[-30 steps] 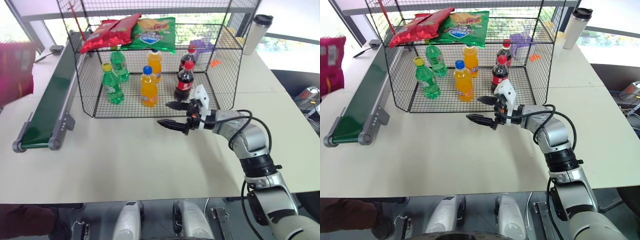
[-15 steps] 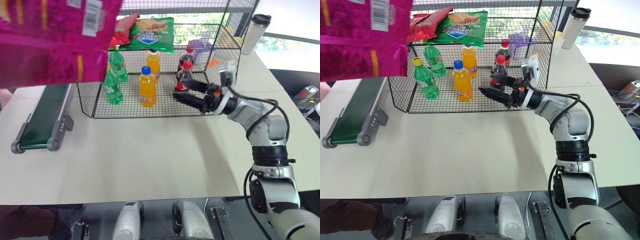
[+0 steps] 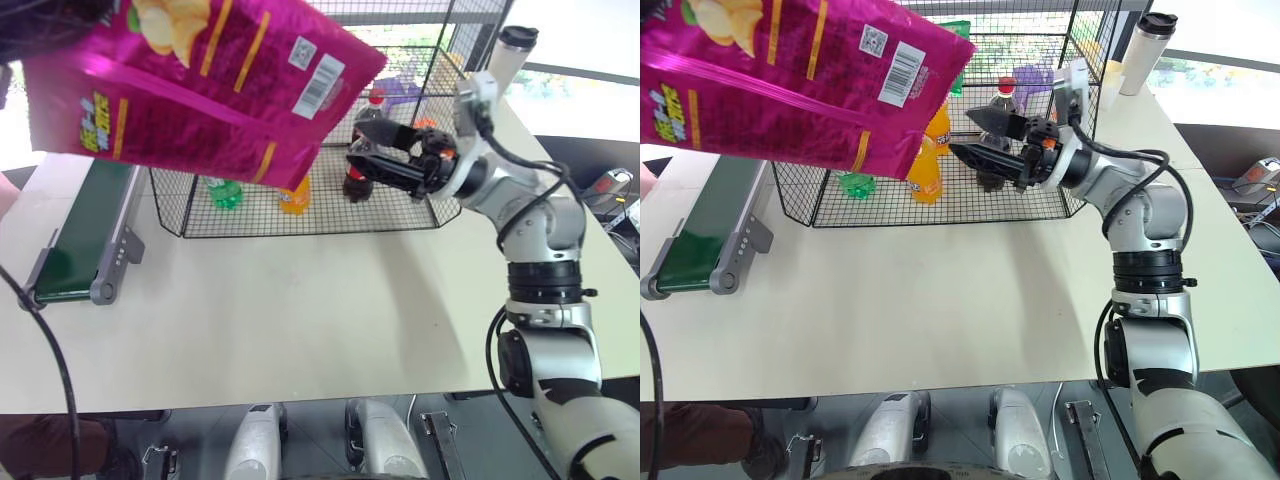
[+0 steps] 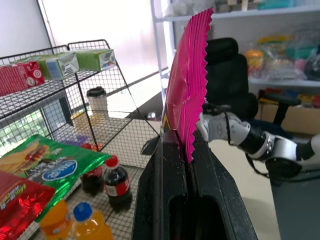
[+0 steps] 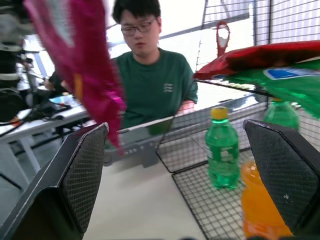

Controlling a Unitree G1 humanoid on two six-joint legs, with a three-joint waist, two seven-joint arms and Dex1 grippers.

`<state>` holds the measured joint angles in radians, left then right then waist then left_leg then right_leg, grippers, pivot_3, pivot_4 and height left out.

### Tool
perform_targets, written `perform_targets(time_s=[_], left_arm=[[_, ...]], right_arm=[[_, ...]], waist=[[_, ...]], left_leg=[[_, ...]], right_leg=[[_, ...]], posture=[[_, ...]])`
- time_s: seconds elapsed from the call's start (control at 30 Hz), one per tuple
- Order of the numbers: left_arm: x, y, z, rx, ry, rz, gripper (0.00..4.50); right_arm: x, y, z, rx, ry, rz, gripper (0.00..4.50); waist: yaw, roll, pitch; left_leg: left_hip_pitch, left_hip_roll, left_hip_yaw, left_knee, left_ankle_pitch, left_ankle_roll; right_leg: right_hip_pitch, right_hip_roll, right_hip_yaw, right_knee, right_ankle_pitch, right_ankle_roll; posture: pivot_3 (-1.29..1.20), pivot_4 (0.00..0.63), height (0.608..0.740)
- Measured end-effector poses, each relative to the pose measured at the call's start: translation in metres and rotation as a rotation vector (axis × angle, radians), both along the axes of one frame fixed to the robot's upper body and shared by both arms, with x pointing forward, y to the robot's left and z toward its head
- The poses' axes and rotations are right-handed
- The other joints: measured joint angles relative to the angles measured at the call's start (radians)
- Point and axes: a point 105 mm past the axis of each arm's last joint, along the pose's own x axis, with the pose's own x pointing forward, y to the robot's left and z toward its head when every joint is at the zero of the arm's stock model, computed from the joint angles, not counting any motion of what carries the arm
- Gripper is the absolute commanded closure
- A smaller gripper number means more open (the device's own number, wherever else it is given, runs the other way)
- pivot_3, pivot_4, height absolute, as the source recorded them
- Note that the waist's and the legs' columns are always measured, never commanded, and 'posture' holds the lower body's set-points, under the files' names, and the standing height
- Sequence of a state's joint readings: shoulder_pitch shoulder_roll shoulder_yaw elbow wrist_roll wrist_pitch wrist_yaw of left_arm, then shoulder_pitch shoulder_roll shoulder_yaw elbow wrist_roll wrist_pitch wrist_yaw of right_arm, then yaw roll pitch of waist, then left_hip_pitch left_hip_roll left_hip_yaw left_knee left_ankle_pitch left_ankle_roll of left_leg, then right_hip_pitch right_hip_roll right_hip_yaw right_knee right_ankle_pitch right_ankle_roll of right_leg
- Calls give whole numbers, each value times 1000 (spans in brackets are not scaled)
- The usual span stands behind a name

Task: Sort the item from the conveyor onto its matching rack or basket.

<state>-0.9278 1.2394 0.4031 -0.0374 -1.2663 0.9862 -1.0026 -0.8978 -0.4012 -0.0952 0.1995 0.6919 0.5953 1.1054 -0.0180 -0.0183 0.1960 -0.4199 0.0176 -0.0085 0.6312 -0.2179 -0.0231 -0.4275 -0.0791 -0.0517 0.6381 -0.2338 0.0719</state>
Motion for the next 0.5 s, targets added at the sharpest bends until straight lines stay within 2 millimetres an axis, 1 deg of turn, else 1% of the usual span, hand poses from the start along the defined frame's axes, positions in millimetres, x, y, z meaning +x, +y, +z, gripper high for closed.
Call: perform_targets(time_s=[0.1, 0.17, 0.2, 0.33, 0.43, 0.47, 0.5], left_arm=[[6, -1, -3, -3, 8, -13, 4490], [8, 1, -4, -1, 14, -12, 4500], [9, 2, -5, -2, 16, -9, 4500], [13, 5, -8, -2, 27, 0, 4500], [17, 6, -13, -1, 43, 13, 4500], [18, 7, -14, 1, 48, 21, 4500], [20, 8, -16, 2, 53, 29, 4500]], right_arm=[[-1, 17, 2, 34, 3, 54, 0], [-3, 26, 6, 63, 6, 94, 515], [-4, 29, 8, 72, 3, 108, 687], [-12, 39, 24, 127, -5, 182, 2651], [-13, 40, 24, 130, 12, 194, 4158], [-15, 40, 23, 130, 15, 197, 4429], [-17, 41, 23, 128, 20, 203, 4429]], waist=[[0, 0, 0], [1, 0, 0], [1, 0, 0], [4, 0, 0], [5, 0, 0], [5, 0, 0], [5, 0, 0]], left_leg=[[0, 0, 0, 0, 0, 0], [0, 0, 0, 0, 0, 0], [0, 0, 0, 1, 0, 0], [0, -1, -1, 2, 0, 0], [0, -1, -1, 2, 0, 0], [0, -1, -1, 2, 0, 0], [0, -1, -1, 2, 0, 0]], right_leg=[[-1, 0, 1, 3, 0, 0], [-1, 0, 1, 4, 0, 0], [-2, 0, 1, 5, 0, 0], [-2, 0, 1, 8, 0, 0], [-2, 0, 1, 8, 0, 0], [-2, 0, 2, 8, 0, 0], [-2, 0, 2, 8, 0, 0]], posture=[[0, 150, 740], [0, 150, 740], [0, 150, 740], [0, 150, 740], [0, 150, 740], [0, 150, 740], [0, 150, 740]])
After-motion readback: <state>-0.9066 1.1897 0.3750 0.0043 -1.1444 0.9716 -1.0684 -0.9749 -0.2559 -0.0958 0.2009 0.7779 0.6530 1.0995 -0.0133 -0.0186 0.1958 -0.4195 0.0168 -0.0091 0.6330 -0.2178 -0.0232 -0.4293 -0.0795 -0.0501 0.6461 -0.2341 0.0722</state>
